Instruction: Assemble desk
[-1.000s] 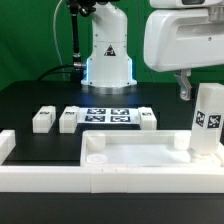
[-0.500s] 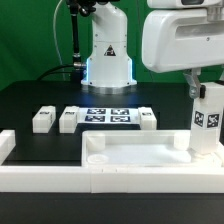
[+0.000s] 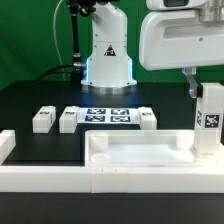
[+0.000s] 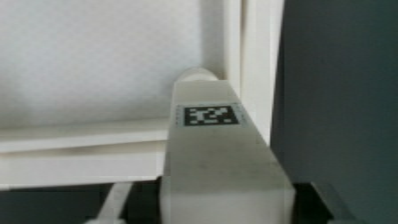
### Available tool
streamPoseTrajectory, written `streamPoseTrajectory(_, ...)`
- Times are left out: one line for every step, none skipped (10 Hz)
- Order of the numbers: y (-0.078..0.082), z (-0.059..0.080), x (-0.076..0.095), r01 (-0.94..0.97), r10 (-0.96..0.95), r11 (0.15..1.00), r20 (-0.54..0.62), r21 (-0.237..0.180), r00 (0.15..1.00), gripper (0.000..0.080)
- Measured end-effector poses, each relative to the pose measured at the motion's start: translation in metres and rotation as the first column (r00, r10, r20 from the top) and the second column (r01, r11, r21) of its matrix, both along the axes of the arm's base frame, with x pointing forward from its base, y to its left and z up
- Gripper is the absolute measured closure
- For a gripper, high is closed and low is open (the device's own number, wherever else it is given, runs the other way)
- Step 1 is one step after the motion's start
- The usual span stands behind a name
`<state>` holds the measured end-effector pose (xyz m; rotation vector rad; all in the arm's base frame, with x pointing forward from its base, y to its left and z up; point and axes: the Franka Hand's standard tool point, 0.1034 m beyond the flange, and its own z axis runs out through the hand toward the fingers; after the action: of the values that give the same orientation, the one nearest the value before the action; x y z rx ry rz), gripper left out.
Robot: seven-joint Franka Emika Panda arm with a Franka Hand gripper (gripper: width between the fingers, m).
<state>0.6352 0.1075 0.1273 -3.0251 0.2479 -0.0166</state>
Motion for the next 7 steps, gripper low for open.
streamPoseTrajectory(-0.0011,-0.0002,-0.0013,0.120,-0.120,0.993,0.006,0.011,0.993,0.0512)
streamPoseTrajectory(-0.0021,-0.0004,-0.0029,0.227,-0.227,0.974,0.005,0.023,0.974,0.0512)
streamPoseTrajectory(-0.0023,-0.0003,-0.0028,0.315,-0.315,0.949,-0.005,0.026,0.949,0.0511)
streamPoseTrajectory(-0.0024,-0.0003,-0.0027,0.373,-0.373,0.928,-0.013,0.027,0.928,0.0511)
streamPoseTrajectory(-0.0028,-0.0003,-0.0027,0.416,-0.416,0.909,-0.020,0.027,0.909,0.0511)
streamPoseTrajectory(-0.0027,-0.0004,-0.0027,0.448,-0.447,0.894,-0.025,0.028,0.894,0.0511)
streamPoseTrajectory(-0.0028,-0.0004,-0.0026,0.498,-0.497,0.867,-0.033,0.029,0.867,0.0511)
